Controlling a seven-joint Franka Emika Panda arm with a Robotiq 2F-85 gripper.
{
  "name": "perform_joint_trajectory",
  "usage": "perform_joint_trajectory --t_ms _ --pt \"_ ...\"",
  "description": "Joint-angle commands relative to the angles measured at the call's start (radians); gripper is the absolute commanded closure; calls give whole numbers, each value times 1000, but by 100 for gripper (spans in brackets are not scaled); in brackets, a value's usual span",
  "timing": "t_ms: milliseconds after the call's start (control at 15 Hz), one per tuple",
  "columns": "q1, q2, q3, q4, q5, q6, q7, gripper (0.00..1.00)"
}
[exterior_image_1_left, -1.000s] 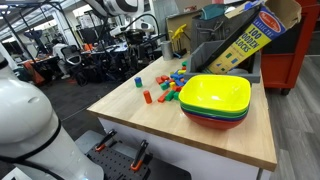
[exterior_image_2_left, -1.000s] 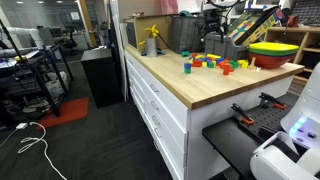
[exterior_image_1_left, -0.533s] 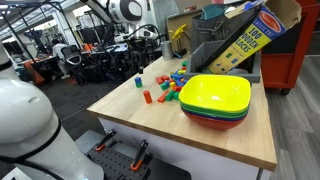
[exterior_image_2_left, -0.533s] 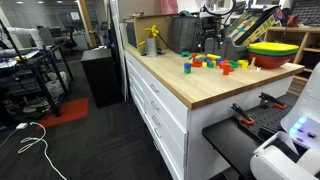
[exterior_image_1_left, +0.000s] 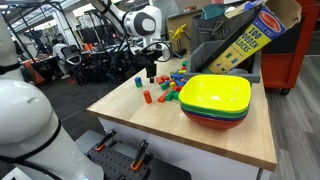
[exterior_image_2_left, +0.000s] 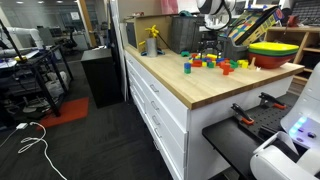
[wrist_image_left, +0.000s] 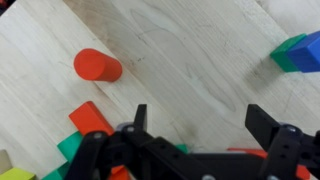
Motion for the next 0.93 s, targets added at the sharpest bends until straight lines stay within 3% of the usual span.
perform_joint_trajectory --t_ms 0,333,467,533,867 --pt "-17 30 -30 19 44 33 5 0" --pt "-27 59 -32 29 93 22 -43 0" --pt "-33 34 -24 28 120 -58 -74 0" --pt "-18 50 -34 16 88 0 -36 0" --pt "-19 48 -31 20 97 -27 -51 0"
